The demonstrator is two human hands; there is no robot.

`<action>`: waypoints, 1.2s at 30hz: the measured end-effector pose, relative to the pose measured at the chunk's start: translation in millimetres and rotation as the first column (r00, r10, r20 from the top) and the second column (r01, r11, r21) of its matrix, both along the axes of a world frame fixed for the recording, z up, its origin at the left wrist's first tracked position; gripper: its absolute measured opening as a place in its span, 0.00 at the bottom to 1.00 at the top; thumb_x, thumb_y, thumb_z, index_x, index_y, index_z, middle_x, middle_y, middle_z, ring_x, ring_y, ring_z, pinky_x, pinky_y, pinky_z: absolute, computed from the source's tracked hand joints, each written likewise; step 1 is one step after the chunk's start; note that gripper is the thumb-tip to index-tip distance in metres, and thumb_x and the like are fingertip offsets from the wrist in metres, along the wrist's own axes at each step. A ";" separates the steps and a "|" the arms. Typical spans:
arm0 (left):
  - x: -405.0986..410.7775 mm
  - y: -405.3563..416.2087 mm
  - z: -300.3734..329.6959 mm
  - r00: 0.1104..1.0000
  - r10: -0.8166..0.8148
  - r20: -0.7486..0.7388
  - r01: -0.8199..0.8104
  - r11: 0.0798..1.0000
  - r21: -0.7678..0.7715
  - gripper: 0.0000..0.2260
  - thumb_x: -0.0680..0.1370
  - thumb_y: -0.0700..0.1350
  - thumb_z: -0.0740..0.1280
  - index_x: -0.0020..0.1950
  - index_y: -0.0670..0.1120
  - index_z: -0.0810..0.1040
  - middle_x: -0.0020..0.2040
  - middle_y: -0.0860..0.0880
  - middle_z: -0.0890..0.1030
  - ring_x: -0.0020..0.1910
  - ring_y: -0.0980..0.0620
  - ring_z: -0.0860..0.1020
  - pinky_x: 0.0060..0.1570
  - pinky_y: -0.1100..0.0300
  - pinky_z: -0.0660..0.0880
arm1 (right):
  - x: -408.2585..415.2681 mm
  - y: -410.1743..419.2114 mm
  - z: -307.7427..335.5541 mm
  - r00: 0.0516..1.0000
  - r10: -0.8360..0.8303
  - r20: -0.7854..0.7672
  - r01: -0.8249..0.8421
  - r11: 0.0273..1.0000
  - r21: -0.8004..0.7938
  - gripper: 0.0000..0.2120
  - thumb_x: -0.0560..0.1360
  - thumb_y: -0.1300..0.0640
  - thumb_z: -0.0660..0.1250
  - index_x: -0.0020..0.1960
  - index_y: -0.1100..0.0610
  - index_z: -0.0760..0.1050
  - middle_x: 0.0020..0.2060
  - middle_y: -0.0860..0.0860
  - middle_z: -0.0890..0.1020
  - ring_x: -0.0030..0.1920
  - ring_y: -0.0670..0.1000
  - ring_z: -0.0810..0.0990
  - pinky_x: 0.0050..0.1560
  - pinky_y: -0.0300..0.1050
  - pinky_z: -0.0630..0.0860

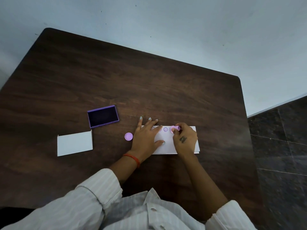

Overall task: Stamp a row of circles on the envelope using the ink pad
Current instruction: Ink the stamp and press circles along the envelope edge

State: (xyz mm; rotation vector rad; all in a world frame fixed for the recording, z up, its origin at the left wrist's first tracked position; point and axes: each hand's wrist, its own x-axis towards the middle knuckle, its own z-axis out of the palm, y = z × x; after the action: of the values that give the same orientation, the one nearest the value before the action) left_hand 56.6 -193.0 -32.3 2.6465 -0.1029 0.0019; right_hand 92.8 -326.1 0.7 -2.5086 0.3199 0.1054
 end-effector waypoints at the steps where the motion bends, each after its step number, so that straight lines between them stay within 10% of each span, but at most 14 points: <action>1: 0.2 0.0 0.3 1.000 -0.001 0.000 0.001 1.000 0.002 0.25 0.73 0.56 0.66 0.68 0.49 0.68 0.73 0.48 0.66 0.74 0.48 0.58 0.71 0.51 0.35 | 0.2 0.1 0.7 1.000 0.003 -0.001 -0.003 1.000 0.001 0.08 0.74 0.57 0.67 0.50 0.59 0.78 0.48 0.56 0.84 0.47 0.52 0.80 0.47 0.39 0.71; 36: -0.5 1.2 -1.8 0.999 -0.009 0.034 0.009 1.000 -0.026 0.24 0.73 0.55 0.67 0.66 0.48 0.71 0.71 0.46 0.68 0.73 0.46 0.60 0.72 0.50 0.36 | -1.8 11.8 11.4 0.948 0.306 -0.086 -0.317 0.903 -0.290 0.11 0.71 0.67 0.64 0.53 0.64 0.73 0.53 0.60 0.79 0.52 0.58 0.77 0.50 0.47 0.73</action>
State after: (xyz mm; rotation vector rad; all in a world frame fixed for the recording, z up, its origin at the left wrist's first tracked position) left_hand 56.1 -191.8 -34.2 2.6203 -0.1253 0.0452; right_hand 91.0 -314.3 12.1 -2.8467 -0.0624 0.2497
